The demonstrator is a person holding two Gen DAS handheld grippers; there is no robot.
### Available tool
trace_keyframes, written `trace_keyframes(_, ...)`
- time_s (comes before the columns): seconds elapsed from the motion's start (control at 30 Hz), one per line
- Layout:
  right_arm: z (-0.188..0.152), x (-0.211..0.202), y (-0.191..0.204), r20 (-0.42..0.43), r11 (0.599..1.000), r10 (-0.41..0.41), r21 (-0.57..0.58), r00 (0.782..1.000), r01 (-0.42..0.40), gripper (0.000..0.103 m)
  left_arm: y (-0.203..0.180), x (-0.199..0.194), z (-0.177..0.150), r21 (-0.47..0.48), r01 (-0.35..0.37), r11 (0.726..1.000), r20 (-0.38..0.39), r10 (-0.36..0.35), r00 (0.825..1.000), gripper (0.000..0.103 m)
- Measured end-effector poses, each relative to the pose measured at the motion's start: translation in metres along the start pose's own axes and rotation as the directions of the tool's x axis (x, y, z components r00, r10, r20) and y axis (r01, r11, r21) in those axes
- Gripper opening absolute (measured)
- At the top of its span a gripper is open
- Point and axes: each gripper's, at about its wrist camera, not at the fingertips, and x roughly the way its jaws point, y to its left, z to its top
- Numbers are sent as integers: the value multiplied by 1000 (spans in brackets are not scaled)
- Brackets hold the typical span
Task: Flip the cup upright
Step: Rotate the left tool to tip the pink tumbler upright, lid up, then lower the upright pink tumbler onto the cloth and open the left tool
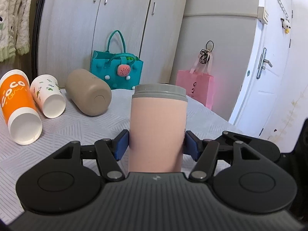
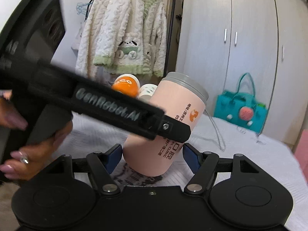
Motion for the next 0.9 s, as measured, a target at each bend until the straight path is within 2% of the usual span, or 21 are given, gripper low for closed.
trace_keyframes(0.23,-5,-5,5,15,1000,9,-2,1000,-9,73,-7,-12,-5,18,-15,1000,-11,16,1000,62)
trace_keyframes(0.33,-7,-6,3,4,999,28,41,1000,-28,72,-7,-17,-8,-8,3,1000,-42,-3,999,63)
trace_keyframes(0.47,-9,-9,2,22,994,54,98,998,-56,72,-6,-24,-14,-15,9,1000,-46,-9,999,64)
trace_keyframes(0.57,-8,-13,4,43,994,49,91,998,-53,72,-6,-27,-15,-5,14,1000,-44,-14,999,64)
trace_keyframes(0.63,-6,-14,7,55,996,40,82,998,-45,72,-7,-28,-16,-1,15,1000,-38,-15,999,64)
trace_keyframes(0.7,-4,-12,7,53,997,24,78,998,-28,67,-7,-28,-17,9,9,1000,-28,-9,1000,63)
trace_keyframes(0.8,-4,-9,6,81,997,11,80,997,-17,67,-7,-27,-18,31,8,999,22,-8,1000,63)
trace_keyframes(0.9,-2,-5,4,106,996,-14,84,994,5,67,-6,-23,-12,56,-5,998,40,2,999,63)
